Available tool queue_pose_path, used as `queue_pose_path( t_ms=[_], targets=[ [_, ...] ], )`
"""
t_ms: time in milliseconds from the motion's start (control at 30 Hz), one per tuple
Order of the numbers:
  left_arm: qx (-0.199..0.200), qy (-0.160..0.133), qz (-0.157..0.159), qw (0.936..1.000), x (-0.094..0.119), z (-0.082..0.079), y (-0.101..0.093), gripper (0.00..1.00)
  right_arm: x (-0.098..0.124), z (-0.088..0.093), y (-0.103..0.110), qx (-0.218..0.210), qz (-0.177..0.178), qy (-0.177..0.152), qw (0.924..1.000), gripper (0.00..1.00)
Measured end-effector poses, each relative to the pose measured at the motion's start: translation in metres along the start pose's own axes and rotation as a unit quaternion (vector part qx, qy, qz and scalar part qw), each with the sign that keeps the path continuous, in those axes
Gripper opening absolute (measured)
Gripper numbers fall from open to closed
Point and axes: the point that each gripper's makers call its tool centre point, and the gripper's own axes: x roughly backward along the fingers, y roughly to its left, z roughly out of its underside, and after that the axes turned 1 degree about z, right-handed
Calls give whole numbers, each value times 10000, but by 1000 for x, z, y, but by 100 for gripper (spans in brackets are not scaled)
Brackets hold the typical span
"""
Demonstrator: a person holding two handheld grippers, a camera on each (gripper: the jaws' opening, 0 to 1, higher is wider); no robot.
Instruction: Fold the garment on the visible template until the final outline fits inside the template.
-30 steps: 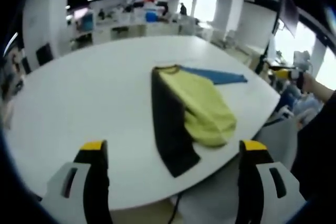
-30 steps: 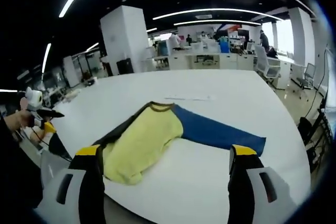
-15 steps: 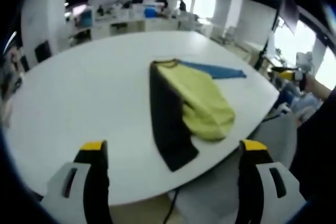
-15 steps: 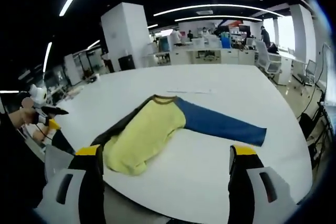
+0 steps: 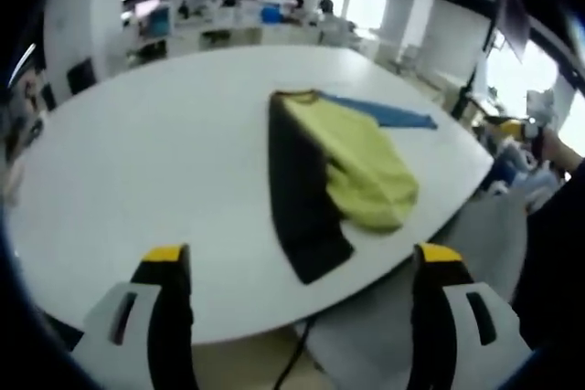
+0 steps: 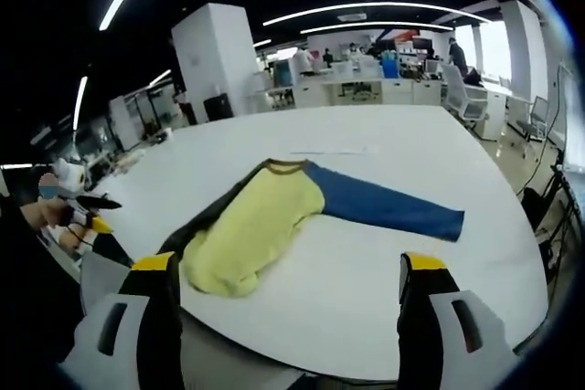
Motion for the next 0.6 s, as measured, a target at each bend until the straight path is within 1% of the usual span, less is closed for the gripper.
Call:
queue_pose_path(
  t_ms=[167, 267, 400, 500, 533, 600],
  targets=[
    [-51, -9, 18, 10000, -10, 11, -7, 92, 3, 2, 0, -12, 33, 30, 10000, 100],
    [-40, -41, 74, 10000, -17, 16, -13, 89, 4, 4, 0, 0, 46, 60, 10000, 100],
    [-87, -11, 113, 9999, -26, 24, -19, 84, 5, 4, 0, -11, 61, 55, 10000, 100],
    [-28, 39, 172, 9998, -31, 30, -21, 83, 6, 5, -1, -27, 74, 76, 9999, 100],
    [-9, 46, 187, 9998, -37, 37, -18, 82, 6, 5, -1, -30, 78, 81, 9999, 100],
    [83, 37, 230, 9997, -41, 41, -17, 79, 7, 6, -1, -21, 82, 90, 9999, 100]
  ],
)
